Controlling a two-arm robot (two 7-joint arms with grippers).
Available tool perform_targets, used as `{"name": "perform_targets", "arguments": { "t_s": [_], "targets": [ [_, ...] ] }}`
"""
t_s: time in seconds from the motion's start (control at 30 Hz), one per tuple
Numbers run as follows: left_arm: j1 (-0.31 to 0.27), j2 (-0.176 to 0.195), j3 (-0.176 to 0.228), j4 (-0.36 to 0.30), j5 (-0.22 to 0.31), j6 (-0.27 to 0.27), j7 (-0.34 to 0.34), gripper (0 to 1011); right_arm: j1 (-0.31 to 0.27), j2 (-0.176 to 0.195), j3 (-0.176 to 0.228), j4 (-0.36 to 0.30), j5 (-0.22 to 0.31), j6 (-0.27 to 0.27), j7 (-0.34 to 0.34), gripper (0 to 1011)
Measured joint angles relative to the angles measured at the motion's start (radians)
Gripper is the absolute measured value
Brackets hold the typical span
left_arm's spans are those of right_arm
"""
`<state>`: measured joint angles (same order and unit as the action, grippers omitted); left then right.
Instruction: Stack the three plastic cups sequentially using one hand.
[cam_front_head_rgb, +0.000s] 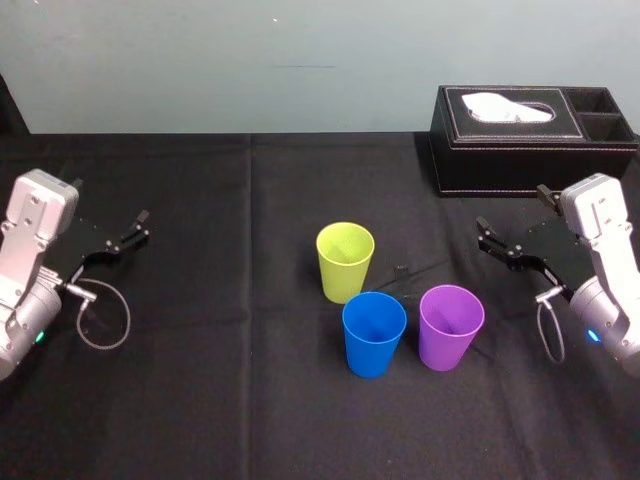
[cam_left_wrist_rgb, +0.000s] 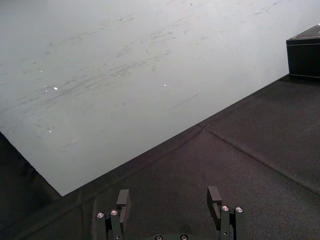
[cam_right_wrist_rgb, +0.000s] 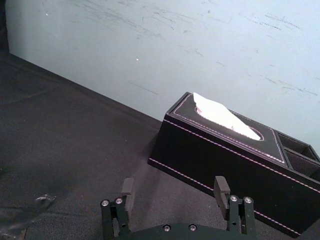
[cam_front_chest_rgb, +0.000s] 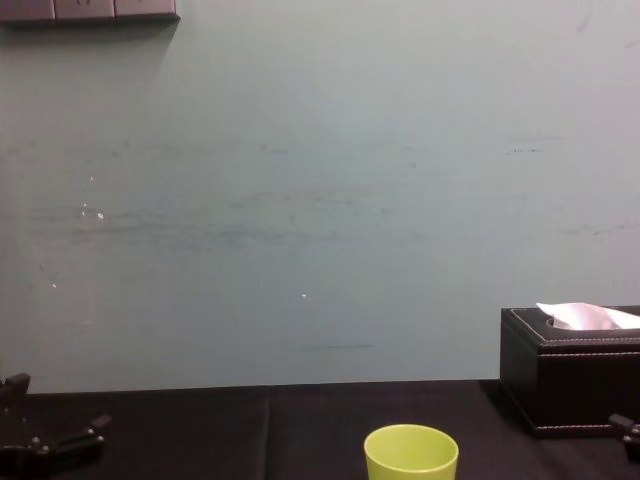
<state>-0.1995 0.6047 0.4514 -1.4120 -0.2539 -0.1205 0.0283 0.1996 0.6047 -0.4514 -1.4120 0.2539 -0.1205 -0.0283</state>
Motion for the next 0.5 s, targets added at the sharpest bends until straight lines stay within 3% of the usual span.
{"name": "perform_targets", "arguments": {
  "t_s": [0.5],
  "targets": [
    [0.000,0.000,0.000,0.000,0.000,0.000,0.000,1011,0.000,0.000,0.000,0.000,0.000,0.000,0.000,1003]
  ]
}}
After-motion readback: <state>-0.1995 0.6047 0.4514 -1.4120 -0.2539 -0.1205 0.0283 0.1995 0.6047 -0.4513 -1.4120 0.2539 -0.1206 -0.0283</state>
